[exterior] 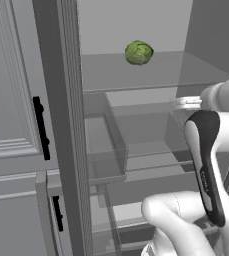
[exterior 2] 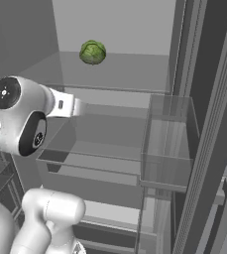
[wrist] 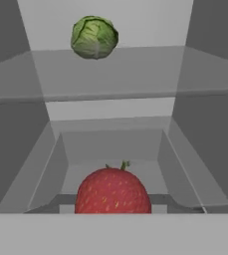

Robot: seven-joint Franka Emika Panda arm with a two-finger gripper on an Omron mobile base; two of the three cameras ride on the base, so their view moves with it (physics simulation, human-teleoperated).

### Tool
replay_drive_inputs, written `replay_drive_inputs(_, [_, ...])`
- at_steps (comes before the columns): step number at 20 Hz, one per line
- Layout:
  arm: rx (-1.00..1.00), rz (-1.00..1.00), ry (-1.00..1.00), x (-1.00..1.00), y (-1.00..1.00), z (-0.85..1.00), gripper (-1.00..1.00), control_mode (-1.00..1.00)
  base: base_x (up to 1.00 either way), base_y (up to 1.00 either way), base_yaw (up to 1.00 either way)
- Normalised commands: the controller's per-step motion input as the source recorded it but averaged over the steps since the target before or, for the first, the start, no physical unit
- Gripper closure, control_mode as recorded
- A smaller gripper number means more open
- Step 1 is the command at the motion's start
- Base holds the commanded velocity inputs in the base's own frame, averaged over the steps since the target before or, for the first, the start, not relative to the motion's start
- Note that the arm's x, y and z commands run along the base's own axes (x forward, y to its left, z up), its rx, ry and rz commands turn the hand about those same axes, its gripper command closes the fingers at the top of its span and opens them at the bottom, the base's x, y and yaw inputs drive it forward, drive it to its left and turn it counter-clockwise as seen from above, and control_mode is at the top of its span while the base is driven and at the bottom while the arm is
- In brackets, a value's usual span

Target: Take the strawberry from the fridge and place it on top of the pancake, located on the dining counter.

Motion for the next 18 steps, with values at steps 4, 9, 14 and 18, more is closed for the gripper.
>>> replay_drive_inputs(4, [-0.02, 0.0, 0.1, -0.9, 0.02, -0.68, 1.0, -1.0, 0.0, 0.0, 0.0])
replay_drive_inputs(9, [-0.05, 0.0, 0.1, -0.55, 0.02, -0.58, 1.0, -1.0, 0.0, 0.0, 0.0])
replay_drive_inputs(14, [-0.06, 0.0, 0.03, -0.08, 0.1, -0.37, 1.0, -1.0, 0.0, 0.0, 0.0])
replay_drive_inputs(18, [0.0, 0.0, 0.0, 0.0, 0.08, -0.14, 1.0, -1.0, 0.0, 0.0, 0.0])
